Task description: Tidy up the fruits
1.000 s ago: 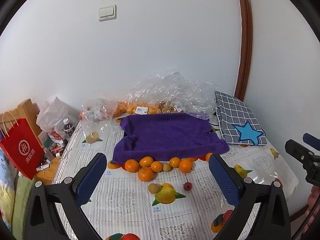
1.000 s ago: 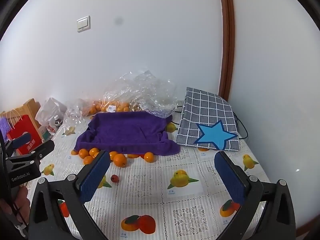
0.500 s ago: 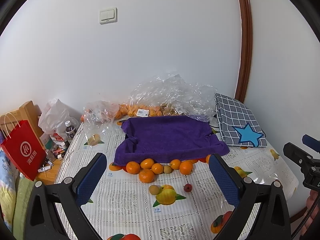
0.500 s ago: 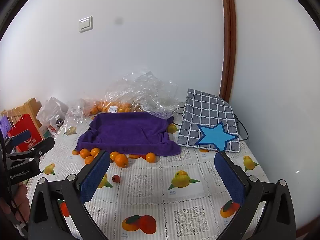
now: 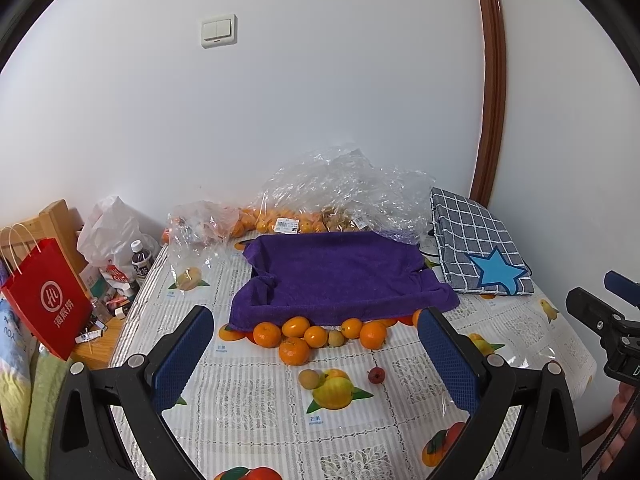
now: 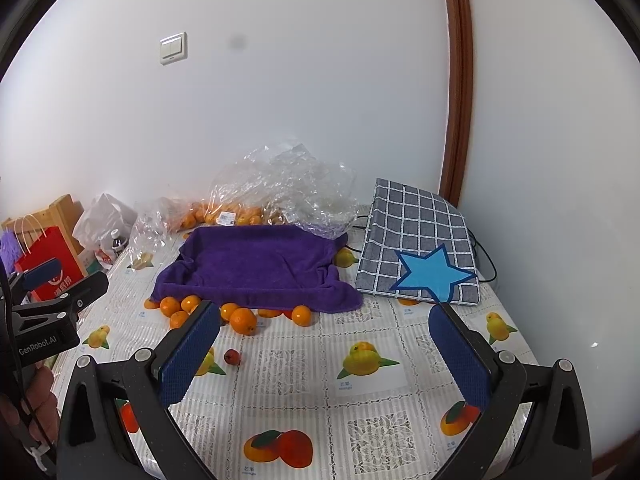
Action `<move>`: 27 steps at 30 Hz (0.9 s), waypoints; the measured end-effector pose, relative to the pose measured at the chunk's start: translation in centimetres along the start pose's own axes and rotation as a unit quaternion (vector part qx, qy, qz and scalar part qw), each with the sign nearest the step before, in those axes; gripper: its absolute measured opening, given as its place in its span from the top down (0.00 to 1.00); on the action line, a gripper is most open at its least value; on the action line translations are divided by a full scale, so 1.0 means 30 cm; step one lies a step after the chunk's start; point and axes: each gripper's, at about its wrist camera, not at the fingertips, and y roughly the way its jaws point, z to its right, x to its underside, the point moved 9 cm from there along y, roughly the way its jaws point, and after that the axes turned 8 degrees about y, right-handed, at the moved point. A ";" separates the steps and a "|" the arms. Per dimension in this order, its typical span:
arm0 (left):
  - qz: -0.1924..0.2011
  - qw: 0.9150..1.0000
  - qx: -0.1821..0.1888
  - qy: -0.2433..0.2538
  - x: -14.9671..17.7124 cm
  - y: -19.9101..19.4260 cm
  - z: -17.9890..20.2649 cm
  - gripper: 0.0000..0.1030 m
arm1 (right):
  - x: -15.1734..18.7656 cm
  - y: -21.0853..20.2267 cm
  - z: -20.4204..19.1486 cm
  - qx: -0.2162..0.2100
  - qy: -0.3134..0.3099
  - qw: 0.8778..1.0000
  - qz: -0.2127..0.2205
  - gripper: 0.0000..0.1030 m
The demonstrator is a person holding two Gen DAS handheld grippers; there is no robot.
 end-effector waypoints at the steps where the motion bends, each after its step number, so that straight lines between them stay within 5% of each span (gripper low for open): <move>1: 0.000 1.000 0.000 0.000 0.000 -0.002 -0.002 0.00 | -0.002 0.000 0.001 0.001 -0.001 1.000 0.000 0.01; 27: 0.001 1.000 0.001 -0.004 0.001 -0.002 -0.015 0.00 | 0.020 0.001 -0.032 -0.001 -0.013 1.000 0.008 0.01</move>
